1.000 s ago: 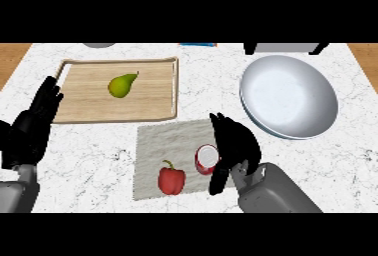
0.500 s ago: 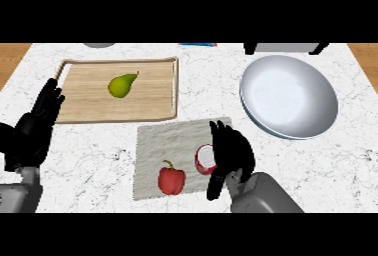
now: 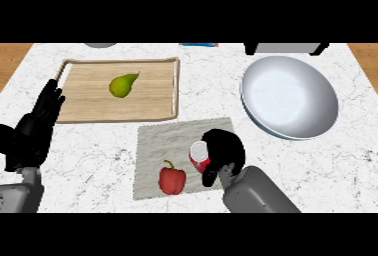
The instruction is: Pick the can from the placemat and place it in the bowl
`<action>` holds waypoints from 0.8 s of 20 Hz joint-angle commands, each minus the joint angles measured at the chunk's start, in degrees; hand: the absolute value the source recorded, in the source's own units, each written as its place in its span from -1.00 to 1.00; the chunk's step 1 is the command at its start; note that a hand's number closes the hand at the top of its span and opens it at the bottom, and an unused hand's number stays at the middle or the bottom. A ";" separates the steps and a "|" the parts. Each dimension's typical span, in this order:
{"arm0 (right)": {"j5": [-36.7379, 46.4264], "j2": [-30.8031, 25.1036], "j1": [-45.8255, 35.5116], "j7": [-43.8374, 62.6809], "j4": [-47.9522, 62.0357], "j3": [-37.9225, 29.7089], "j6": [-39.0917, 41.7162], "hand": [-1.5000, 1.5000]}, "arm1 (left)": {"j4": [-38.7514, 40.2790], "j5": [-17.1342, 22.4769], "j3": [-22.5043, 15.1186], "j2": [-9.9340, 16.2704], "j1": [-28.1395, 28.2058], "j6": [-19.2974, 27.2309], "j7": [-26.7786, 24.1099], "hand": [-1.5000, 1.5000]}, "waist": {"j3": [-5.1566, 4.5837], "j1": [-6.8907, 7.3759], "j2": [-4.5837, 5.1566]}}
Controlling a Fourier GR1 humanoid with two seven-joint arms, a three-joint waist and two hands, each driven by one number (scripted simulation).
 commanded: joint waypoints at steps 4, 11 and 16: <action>-1.24 0.79 -4.13 -2.20 7.82 -0.71 -4.36 1.00 | -3.32 -3.05 0.28 -2.22 0.87 -0.18 1.73 0.00 | 0.07 0.15 0.21; 3.14 -1.94 -4.42 -16.43 10.09 2.58 -3.85 1.00 | 0.21 -2.89 1.24 -2.14 -0.68 -2.10 1.64 0.00 | 0.09 0.09 0.29; 7.53 -2.86 -4.02 -19.30 0.69 9.80 -1.74 1.00 | 2.71 -1.59 3.66 -1.29 -0.93 -3.60 -1.15 0.00 | 0.05 -0.47 0.10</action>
